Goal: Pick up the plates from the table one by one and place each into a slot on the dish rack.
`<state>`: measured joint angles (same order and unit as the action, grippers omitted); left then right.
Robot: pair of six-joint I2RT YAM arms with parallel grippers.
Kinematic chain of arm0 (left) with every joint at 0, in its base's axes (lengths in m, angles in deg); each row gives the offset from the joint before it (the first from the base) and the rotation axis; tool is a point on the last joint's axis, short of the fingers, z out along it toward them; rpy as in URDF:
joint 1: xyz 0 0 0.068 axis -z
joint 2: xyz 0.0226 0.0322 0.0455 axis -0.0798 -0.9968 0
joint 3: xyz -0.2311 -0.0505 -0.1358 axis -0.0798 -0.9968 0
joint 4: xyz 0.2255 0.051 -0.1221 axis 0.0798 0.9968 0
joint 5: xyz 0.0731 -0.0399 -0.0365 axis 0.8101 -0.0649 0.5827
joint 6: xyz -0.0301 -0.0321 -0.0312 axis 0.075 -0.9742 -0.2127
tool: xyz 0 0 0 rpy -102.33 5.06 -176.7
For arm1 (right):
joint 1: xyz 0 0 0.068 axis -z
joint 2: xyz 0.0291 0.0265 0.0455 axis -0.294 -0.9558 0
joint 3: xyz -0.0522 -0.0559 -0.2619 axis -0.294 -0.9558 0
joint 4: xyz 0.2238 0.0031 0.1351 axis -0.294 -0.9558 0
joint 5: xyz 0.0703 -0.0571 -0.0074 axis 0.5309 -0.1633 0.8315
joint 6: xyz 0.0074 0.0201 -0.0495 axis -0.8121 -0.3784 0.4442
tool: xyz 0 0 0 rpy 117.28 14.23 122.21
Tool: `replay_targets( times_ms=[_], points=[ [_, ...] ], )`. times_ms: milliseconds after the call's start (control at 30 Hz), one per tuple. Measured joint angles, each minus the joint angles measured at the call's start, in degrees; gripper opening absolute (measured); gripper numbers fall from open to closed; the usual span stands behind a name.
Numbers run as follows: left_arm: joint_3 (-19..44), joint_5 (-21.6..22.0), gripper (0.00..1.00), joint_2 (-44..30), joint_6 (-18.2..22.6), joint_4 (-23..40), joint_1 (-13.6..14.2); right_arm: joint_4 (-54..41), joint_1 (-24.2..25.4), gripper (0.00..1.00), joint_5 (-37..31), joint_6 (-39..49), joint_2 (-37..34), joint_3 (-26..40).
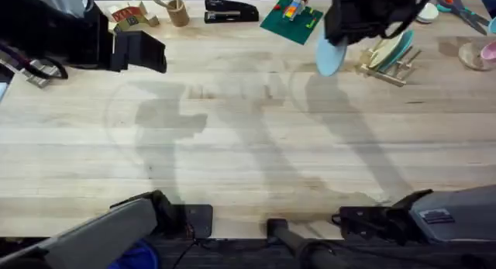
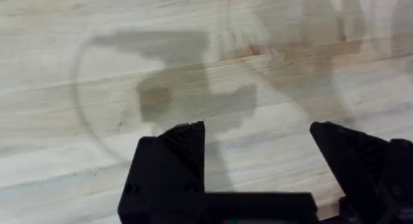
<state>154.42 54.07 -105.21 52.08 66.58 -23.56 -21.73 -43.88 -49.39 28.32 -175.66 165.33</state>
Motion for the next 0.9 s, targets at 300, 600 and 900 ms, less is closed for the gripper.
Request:
replay_targets(
  times_ms=[300, 600, 900],
  points=[
    [0.00, -1.13, 0.995, 0.00, 1.70, 0.02, 0.00, -1.37, 4.67, 0.031, -2.32, -8.37, 4.19, 0.00],
    [0.00, -1.53, 0.995, 0.00, 1.70, 0.02, 0.00, -3.88, 9.88, 0.031, -2.95, -12.00, 7.17, 0.04],
    [0.00, -1.79, 0.995, 0.00, 1.70, 0.24, 0.00, -4.49, 13.71, 0.030, -2.95, -13.90, 12.13, 0.06]
  ],
)
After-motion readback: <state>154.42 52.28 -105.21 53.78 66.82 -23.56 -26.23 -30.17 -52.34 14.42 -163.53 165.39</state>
